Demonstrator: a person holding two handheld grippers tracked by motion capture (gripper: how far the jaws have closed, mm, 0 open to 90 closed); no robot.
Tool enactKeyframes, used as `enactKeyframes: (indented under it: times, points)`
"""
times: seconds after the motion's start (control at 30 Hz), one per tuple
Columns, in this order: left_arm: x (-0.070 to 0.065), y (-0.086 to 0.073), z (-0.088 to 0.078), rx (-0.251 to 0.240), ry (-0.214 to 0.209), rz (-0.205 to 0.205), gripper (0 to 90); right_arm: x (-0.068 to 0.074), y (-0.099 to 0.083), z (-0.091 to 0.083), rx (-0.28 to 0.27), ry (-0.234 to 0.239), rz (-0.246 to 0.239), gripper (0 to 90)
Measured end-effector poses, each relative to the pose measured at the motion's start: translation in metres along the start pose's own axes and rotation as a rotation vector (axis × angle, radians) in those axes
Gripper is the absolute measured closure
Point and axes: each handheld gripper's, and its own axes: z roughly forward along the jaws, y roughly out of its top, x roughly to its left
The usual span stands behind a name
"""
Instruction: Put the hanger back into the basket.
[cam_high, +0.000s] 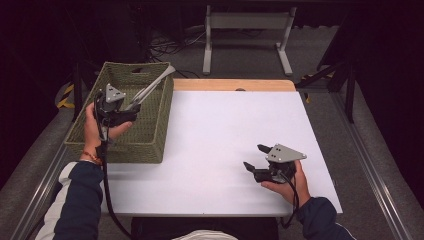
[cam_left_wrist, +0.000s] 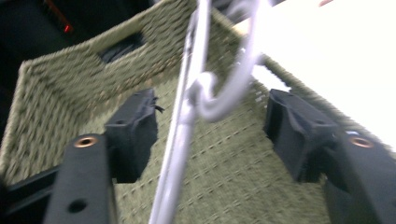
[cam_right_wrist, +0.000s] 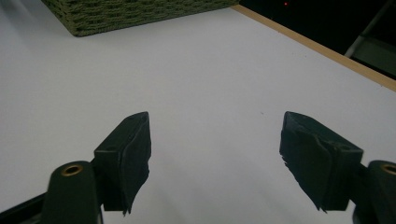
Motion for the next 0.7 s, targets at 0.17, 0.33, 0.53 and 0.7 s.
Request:
enactKeyframes:
  times: [0.17, 0.33, 0.53, 0.7]
  points:
    - [-0.012, 0.001, -0.016, -0.099, -0.022, 0.041, 22.3, -0.001, 0.000, -0.001, -0.005, -0.003, 0.007, 25.7]
    - [-0.021, 0.001, -0.027, -0.165, -0.069, 0.061, 13.9, -0.001, 0.001, -0.001, -0.010, -0.007, 0.010, 25.7]
    - [-0.036, -0.005, -0.042, -0.265, -0.142, 0.066, 8.2, -0.001, 0.001, -0.003, -0.018, -0.012, 0.015, 25.7]
    - [-0.051, -0.010, -0.055, -0.331, -0.187, 0.070, 5.4, -0.001, 0.001, -0.005, -0.035, -0.025, 0.017, 25.5]
